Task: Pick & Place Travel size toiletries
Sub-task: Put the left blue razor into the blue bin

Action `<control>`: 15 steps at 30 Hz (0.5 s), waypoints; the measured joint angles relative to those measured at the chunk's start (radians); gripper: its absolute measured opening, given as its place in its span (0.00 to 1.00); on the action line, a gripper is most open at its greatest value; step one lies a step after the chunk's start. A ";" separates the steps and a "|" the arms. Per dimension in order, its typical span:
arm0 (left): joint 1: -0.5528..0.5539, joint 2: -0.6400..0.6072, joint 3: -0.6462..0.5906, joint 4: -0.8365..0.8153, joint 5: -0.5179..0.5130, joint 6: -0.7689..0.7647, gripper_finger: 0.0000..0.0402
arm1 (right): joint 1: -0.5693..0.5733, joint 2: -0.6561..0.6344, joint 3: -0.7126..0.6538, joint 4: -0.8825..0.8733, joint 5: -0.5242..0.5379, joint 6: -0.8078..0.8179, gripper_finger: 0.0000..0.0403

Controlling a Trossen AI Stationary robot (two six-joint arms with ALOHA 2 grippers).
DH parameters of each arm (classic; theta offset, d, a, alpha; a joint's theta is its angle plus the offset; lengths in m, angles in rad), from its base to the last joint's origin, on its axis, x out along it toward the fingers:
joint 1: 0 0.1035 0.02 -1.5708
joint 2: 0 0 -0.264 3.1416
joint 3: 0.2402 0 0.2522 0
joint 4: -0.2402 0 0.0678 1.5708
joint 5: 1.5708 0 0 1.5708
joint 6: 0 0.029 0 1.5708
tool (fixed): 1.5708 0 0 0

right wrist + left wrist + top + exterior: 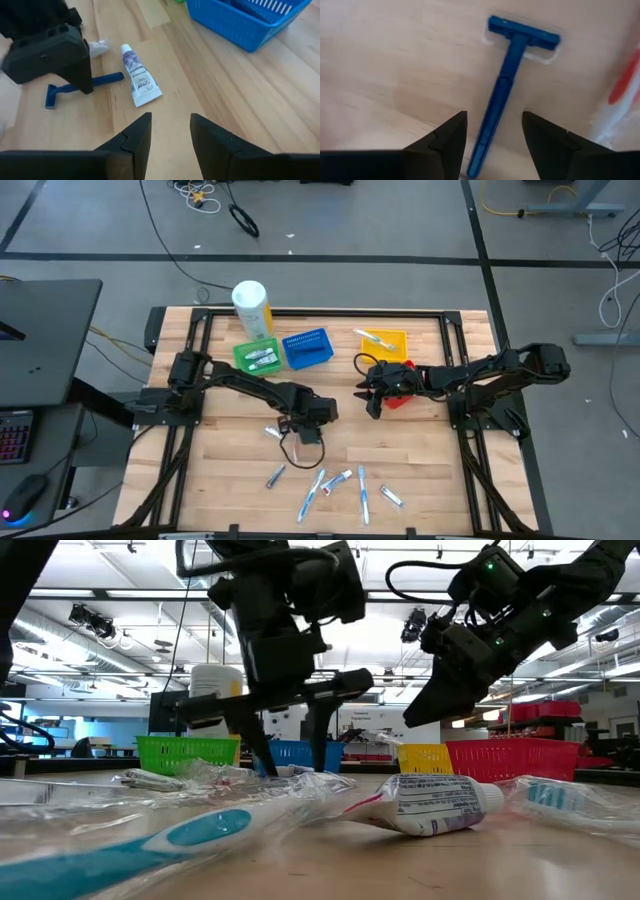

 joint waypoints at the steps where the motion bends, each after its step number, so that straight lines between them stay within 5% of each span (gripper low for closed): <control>1: 0.000 0.000 0.000 -0.011 0.007 0.007 0.49 | 0.000 0.000 0.000 0.000 0.000 0.000 0.36; 15: 0.000 0.000 -0.003 -0.029 0.009 -0.026 0.24 | 0.000 0.000 0.000 -0.004 0.001 0.000 0.36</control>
